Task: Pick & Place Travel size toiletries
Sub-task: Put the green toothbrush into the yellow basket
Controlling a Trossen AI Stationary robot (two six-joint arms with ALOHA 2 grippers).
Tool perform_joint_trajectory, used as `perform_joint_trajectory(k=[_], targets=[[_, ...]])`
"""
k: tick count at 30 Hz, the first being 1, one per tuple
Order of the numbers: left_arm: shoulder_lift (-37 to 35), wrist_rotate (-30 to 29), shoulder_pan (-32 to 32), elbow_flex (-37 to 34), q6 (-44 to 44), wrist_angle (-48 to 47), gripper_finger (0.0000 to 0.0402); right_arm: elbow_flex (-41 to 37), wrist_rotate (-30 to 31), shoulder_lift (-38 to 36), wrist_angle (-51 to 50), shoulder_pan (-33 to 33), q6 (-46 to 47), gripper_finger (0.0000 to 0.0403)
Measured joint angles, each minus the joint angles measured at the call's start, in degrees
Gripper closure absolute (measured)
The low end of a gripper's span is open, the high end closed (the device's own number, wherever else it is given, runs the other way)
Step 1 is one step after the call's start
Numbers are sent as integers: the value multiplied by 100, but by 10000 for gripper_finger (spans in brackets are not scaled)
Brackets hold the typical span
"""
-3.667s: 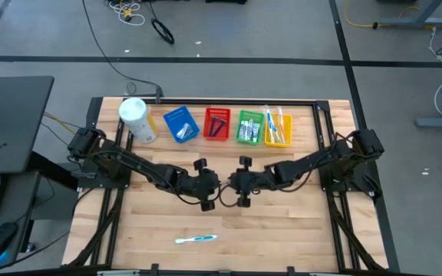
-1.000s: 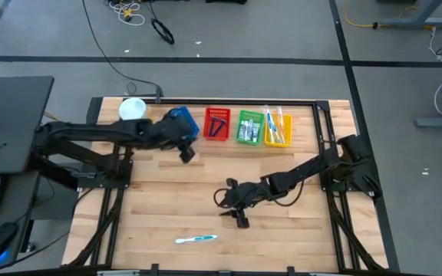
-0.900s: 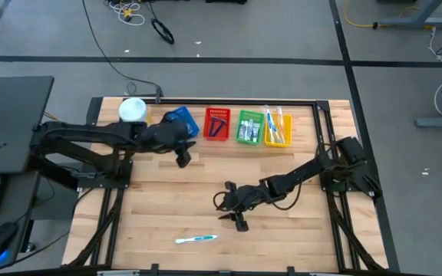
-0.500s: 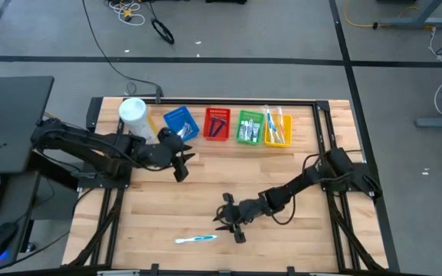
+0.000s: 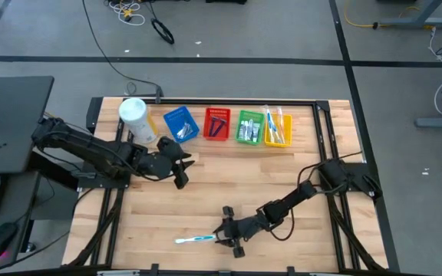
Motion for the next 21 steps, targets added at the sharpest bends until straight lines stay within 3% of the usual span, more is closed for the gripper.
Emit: perform_joint_trajectory(k=[7,12,21], targets=[[0,-14,-93,0,-8,13,274,120,-78,230,-310,-74,130,237],[0,-109,-91,0,9,-4,274,146,205,337,-483,-54,71,250],[0,-141,-91,0,118,-4,274,127,197,360,-573,-91,-28,353]])
